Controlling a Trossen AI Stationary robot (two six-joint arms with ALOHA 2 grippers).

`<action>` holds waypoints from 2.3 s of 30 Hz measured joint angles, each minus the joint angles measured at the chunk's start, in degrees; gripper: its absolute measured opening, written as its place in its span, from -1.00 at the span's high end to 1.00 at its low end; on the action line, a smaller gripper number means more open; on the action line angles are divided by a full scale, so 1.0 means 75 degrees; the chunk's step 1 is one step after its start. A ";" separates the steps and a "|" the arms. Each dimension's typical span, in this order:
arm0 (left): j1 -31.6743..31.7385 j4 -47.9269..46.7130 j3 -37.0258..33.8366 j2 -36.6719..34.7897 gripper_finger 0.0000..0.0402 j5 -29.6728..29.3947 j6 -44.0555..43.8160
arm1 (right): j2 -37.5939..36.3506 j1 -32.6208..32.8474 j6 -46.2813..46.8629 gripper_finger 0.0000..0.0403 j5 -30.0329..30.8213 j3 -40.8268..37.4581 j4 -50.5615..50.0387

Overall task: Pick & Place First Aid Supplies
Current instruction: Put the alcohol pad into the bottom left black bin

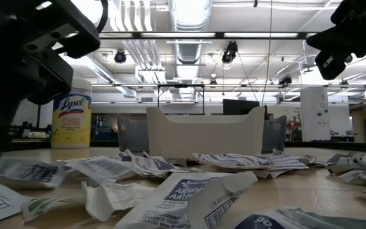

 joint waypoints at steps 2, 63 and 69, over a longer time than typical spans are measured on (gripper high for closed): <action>-0.0032 0.0003 0.0000 -0.0005 1.00 0.0197 -0.0003 | 0.0000 -0.0001 -0.0001 0.96 0.0000 0.0000 0.0000; 0.2460 -0.0921 -0.0058 -0.3632 1.00 -0.4272 1.0102 | 0.0000 -0.0003 -0.0035 0.96 0.0003 0.0000 0.0001; 0.3948 -0.0889 0.0002 -0.3722 1.00 -0.3406 1.1404 | 0.0000 0.0000 -0.0035 0.96 0.0003 0.0000 0.0003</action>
